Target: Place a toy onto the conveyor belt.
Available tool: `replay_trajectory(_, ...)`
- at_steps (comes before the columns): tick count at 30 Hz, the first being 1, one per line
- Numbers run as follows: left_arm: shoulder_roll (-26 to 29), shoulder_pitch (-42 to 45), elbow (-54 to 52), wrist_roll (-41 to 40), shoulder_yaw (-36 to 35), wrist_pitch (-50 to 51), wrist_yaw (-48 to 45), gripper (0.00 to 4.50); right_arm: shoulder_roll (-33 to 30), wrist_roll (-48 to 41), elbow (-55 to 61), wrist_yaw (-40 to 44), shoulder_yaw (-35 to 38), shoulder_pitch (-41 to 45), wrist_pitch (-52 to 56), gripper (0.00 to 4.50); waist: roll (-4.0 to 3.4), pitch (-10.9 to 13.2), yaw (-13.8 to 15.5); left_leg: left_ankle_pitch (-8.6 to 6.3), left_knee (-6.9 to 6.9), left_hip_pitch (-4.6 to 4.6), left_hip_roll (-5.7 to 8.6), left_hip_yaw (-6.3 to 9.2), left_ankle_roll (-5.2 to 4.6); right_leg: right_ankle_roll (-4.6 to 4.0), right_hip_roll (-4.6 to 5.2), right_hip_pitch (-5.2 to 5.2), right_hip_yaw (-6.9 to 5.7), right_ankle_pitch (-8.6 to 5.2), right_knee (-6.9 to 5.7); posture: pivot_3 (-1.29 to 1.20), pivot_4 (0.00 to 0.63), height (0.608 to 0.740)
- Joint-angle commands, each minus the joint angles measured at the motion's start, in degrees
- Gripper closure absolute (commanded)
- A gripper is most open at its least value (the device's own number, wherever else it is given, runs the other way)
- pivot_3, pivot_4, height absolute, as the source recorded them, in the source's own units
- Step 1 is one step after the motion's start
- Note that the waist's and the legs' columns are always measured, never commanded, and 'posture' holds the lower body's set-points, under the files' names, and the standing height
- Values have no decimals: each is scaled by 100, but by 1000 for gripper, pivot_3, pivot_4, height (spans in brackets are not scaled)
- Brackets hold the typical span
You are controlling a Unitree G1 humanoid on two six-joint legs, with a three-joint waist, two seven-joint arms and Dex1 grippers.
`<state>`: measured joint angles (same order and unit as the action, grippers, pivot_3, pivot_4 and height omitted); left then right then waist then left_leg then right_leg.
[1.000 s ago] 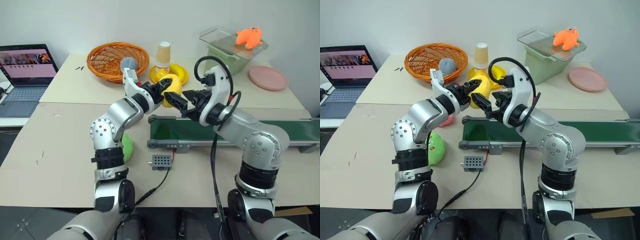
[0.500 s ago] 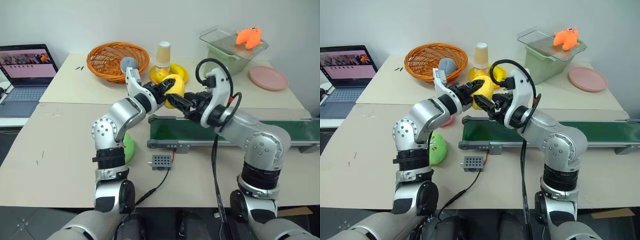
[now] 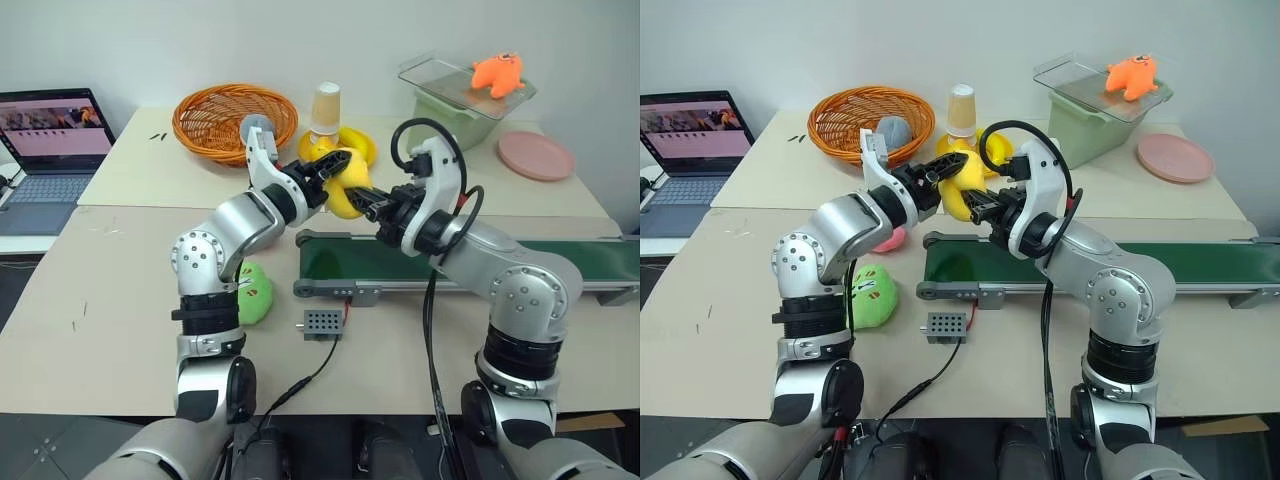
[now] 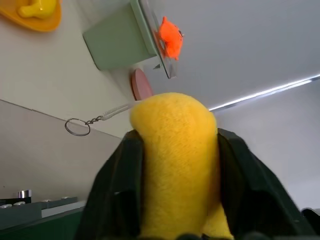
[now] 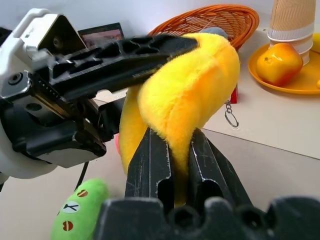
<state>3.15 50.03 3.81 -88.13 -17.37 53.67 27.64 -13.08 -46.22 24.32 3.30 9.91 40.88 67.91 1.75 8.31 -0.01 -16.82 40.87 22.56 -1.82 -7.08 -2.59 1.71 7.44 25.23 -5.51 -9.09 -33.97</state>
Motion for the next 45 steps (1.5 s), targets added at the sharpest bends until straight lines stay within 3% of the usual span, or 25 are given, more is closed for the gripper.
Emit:
replay_trajectory(1,307,547,-184,-552,-163,-7,-82,1576,-127,17,215,-5,18,3,-11,4500,-1,1,5,0,0,0,0,0,0,0,0,0,0,0,0,0,150,734)
replay_trajectory(7,1249,873,-51,-1078,-237,262,-202,1576,-557,116,330,159,-61,-34,13,4500,-8,6,-20,1,-4,2,-1,3,1,1,0,3,-3,-2,1,0,150,734)
replay_trajectory(11,2218,813,-14,-1356,-62,982,-759,1576,-1395,394,444,593,-264,40,-129,4500,-14,11,-28,1,-8,-1,0,3,2,5,0,3,-1,-5,0,0,150,734)
replay_trajectory(17,3731,574,-568,-677,582,2328,-3009,1576,-3385,1847,767,2105,-1507,132,-1675,4500,-28,30,-62,2,-24,-2,4,1,7,52,0,11,1,-43,-3,0,150,734)
replay_trajectory(21,4143,483,-930,-38,885,2443,-4268,1576,-4255,3143,669,2964,-2282,107,-3262,4500,-27,38,-64,7,-48,-17,7,0,22,56,0,8,1,-61,-2,0,150,734)
replay_trajectory(25,4315,448,-1253,378,1114,2431,-5274,1576,-4470,4075,348,3650,-2733,80,-4789,4500,-24,42,-66,19,-67,-27,7,-5,42,49,0,9,0,-72,-3,0,150,734)
replay_trajectory(32,4770,335,-1646,1084,1342,2362,-6479,1576,-4567,5183,-486,4351,-2908,-193,-7038,4500,-25,58,-63,22,-69,-27,3,0,46,44,0,9,-4,-78,-3,0,150,734)
replay_trajectory(37,5257,101,-2016,1628,1498,2254,-7242,1576,-4415,5870,-1236,4258,-2922,-482,-8218,4500,-29,68,-69,22,-68,-27,1,1,46,42,0,10,-3,-80,-4,0,150,734)
replay_trajectory(45,5959,-584,-2542,3023,1917,1261,-8326,1576,-3936,6597,-2096,3863,-2781,-443,-9000,4500,-38,97,-82,24,-64,-34,-3,0,51,22,0,15,-1,-100,-9,0,150,734)
